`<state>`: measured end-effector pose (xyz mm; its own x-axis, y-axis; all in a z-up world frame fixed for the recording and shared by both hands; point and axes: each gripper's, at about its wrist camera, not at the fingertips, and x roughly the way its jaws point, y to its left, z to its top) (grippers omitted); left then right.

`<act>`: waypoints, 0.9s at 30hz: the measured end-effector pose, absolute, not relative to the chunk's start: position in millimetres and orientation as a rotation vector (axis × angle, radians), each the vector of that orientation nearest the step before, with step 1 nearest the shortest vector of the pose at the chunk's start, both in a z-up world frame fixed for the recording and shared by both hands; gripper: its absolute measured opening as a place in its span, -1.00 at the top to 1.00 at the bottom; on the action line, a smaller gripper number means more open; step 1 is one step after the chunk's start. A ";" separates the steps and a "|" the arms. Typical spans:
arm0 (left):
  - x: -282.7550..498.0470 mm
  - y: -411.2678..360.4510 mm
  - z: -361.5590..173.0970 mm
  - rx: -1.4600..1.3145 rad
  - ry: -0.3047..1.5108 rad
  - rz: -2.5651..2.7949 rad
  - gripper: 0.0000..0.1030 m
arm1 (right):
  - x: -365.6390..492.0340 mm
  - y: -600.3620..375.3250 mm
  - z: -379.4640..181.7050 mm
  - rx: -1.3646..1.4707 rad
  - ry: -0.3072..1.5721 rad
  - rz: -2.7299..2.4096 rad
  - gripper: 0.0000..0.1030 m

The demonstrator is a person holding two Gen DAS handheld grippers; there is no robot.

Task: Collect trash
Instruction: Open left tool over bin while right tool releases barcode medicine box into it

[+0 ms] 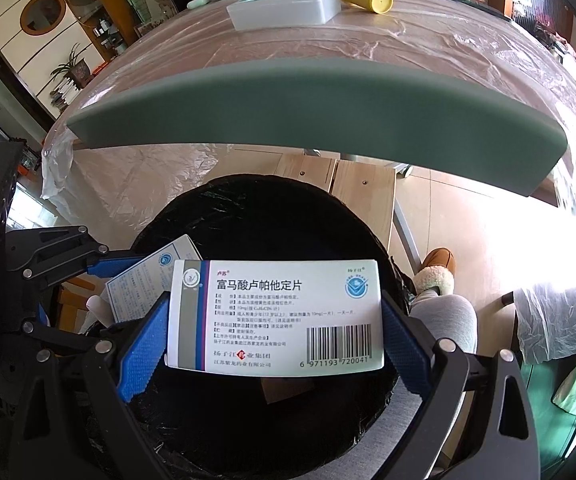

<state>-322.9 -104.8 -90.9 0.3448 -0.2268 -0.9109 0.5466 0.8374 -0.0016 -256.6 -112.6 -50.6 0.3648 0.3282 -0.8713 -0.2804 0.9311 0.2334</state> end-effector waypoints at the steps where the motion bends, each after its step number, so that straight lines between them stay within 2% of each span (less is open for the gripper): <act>1: -323.2 -105.6 -90.2 0.328 1.111 -0.515 0.08 | -256.5 -113.0 -50.7 0.048 1.130 0.390 -0.83; 2: -323.2 -104.6 -89.2 0.325 1.106 -0.518 0.07 | -257.5 -113.3 -50.8 0.048 1.124 0.396 -0.83; 3: -323.4 -105.1 -87.3 0.326 1.098 -0.519 -0.03 | -258.4 -112.9 -49.8 0.045 1.117 0.401 -0.84; 4: -323.4 -105.8 -86.2 0.333 1.094 -0.510 -0.39 | -259.4 -112.7 -48.5 0.037 1.110 0.399 -0.84; 6: -324.9 -104.9 -82.4 0.336 1.068 -0.505 -0.64 | -261.3 -113.9 -46.7 0.026 1.100 0.381 -0.84; 15: -332.2 -86.1 -49.2 0.254 1.035 -0.504 -0.64 | -280.1 -142.3 -6.5 0.056 1.003 0.357 -0.84; 20: -343.5 -85.2 -7.0 0.257 0.927 -0.519 -0.66 | -290.2 -153.9 38.3 0.025 0.874 0.379 -0.91; 27: -341.4 -87.1 20.2 0.240 0.854 -0.504 -0.71 | -274.3 -155.7 50.1 0.079 0.855 0.398 -0.91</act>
